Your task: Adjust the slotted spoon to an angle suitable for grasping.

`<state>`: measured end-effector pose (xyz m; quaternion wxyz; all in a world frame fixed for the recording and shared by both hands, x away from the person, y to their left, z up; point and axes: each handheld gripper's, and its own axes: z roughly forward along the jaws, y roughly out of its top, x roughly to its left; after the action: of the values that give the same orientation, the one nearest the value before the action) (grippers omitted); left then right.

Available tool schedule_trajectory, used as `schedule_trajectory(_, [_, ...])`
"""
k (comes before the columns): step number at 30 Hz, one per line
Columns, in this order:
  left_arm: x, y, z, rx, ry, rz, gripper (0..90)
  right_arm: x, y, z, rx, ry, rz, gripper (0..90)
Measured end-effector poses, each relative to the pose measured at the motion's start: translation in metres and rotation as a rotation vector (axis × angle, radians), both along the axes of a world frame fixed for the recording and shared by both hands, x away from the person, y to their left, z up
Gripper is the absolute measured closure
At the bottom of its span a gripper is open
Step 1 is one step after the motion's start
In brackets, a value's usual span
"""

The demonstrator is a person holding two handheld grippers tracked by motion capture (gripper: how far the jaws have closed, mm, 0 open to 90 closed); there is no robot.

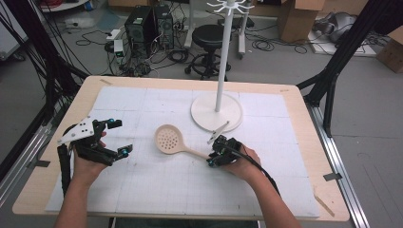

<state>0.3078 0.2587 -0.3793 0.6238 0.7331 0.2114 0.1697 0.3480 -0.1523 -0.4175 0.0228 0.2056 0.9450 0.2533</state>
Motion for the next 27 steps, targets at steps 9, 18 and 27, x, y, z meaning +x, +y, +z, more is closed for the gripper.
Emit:
schedule_trajectory(9, [0.0, 0.0, 0.0, -0.004, -0.001, -0.001, 1.7, -0.014, 0.025, 0.0, 0.003, 0.009, 0.095, 75.2])
schedule_trajectory(18, [-0.001, 0.002, 0.001, -0.006, -0.004, 0.001, 1.7, -0.022, 0.044, -0.002, -0.002, 0.013, 0.163, 75.0])
schedule_trajectory(27, [-0.001, 0.002, 0.001, -0.009, -0.006, 0.001, 1.7, -0.029, 0.032, 0.008, 0.053, -0.015, 0.113, 62.7])
